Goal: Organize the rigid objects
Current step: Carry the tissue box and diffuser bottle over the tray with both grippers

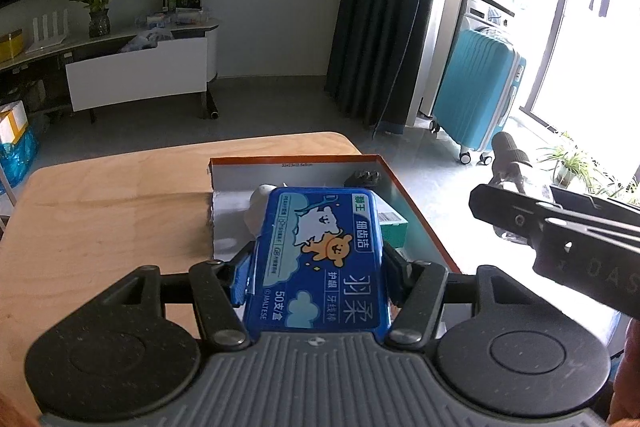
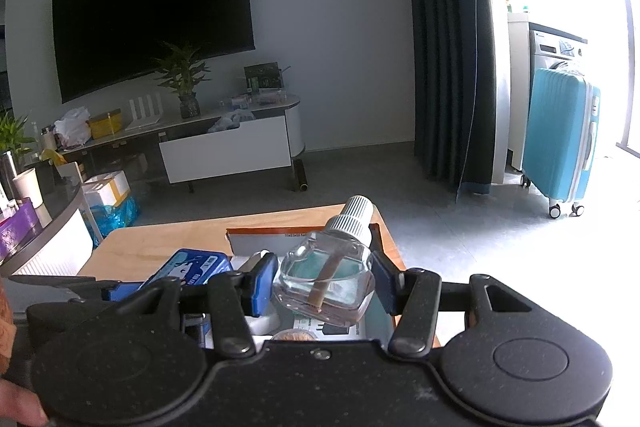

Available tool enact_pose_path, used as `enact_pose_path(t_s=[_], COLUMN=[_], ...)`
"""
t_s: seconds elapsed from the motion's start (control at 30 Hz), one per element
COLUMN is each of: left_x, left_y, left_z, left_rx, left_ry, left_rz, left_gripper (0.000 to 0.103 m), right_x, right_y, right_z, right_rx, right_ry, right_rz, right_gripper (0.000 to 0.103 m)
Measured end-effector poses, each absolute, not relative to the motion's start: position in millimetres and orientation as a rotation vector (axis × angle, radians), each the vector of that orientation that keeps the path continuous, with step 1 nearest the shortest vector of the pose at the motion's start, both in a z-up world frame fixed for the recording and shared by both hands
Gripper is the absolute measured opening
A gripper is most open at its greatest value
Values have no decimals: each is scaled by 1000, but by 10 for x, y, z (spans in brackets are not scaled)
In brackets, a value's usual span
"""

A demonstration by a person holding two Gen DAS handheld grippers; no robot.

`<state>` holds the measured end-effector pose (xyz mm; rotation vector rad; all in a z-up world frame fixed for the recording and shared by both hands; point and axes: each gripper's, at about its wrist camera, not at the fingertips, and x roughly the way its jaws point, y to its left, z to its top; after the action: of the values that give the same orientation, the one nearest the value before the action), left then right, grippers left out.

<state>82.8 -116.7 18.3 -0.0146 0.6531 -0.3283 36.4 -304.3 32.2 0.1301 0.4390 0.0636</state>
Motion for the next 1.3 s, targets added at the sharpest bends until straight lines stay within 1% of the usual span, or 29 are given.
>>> enact_pose_path(t_s=[1.3], left_x=[977], left_y=[-1311], left_z=[155], left_rx=[-1], left_ry=[667], left_rz=[-356], left_gripper=[63], right_x=[514], right_y=[-3069], right_z=[423], right_rx=[119], right_ry=[465], right_rz=[103], right_gripper=[62])
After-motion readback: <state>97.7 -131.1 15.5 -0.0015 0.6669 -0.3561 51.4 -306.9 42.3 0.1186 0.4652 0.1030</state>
